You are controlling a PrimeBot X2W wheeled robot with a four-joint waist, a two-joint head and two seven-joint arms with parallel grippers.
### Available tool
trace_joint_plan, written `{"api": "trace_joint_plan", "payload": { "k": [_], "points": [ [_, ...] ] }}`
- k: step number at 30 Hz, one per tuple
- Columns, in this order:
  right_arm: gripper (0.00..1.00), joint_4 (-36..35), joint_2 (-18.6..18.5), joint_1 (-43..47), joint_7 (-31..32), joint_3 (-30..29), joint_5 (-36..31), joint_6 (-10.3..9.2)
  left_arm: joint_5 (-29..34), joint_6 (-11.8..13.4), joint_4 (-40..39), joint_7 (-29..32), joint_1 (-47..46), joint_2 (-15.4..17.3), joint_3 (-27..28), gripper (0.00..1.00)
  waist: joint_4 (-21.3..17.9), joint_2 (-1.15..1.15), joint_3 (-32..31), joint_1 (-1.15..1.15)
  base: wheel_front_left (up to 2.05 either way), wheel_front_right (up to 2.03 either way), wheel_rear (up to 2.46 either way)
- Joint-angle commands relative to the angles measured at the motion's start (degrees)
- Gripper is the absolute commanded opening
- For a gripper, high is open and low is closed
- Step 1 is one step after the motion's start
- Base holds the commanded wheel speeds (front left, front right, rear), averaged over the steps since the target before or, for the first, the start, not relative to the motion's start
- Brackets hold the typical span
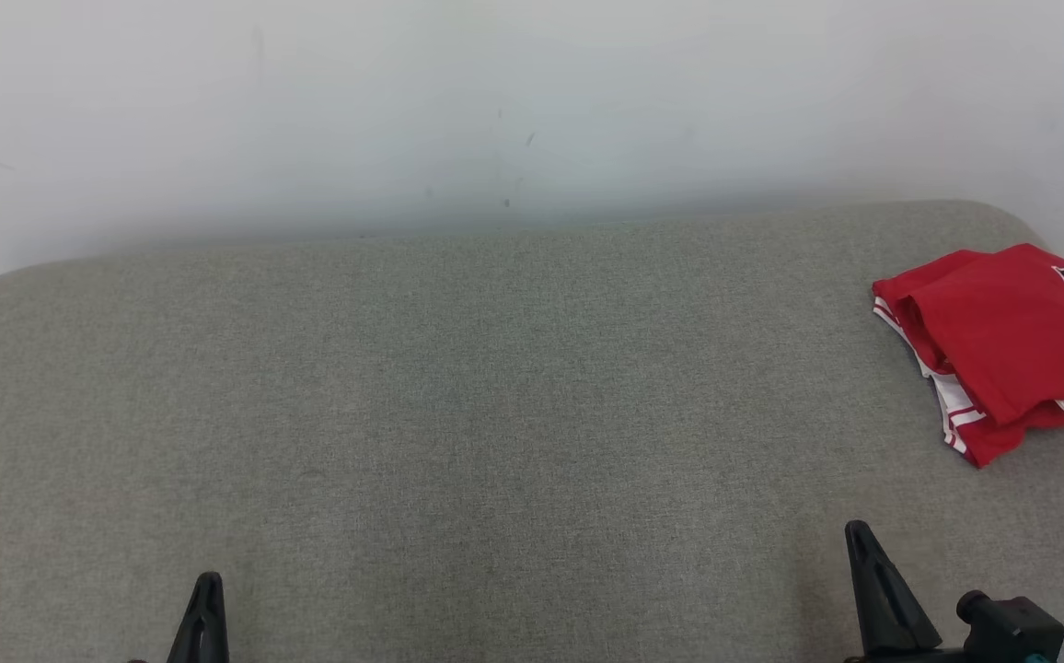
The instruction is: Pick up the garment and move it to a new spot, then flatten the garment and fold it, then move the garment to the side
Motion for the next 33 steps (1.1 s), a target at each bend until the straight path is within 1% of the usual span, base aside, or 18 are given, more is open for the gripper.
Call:
{"api": "trace_joint_plan", "payload": {
  "k": [1, 8, 9, 21, 33],
  "points": [
    [0.0, -0.1, 0.1, -0.1, 0.3, -0.2, 1.0, 0.0, -1.1, 0.0, 0.3, 0.5, -0.4, 0.0, 0.3, 0.0, 0.0, 0.0, 0.0, 0.0, 0.0, 0.0, 0.0],
    [0.0, -0.1, 0.5, -0.8, 2.2, -1.3, 8.1, -0.01, -9.4, -0.3, 1.0, 2.7, -1.7, 0.1, 0.5, 0.0, 0.1, 0.0, 0.0, 0.0, 0.0, 0.0, 0.0],
    [0.0, -0.1, 0.5, -0.8, 2.2, -1.3, 8.1, -0.01, -9.4, -0.3, 1.0, 2.7, -1.7, 0.1, 0.5, 0.0, 0.1, 0.0, 0.0, 0.0, 0.0, 0.0, 0.0],
    [0.0, -0.1, 1.2, -2.0, 5.1, -3.0, 18.9, -0.02, -22.3, -0.8, 1.6, 5.6, -3.2, 0.2, 0.4, 0.0, 0.2, 0.0, -0.1, 0.0, 0.0, 0.0, 0.0],
    [0.0, -0.1, 1.8, -2.9, 7.7, -4.6, 28.2, -0.03, -33.3, -1.1, 2.4, 8.3, -4.7, 0.2, 0.6, 0.0, 0.3, 0.0, -0.1, 0.0, 0.0, 0.0, 0.0]
  ]
}}
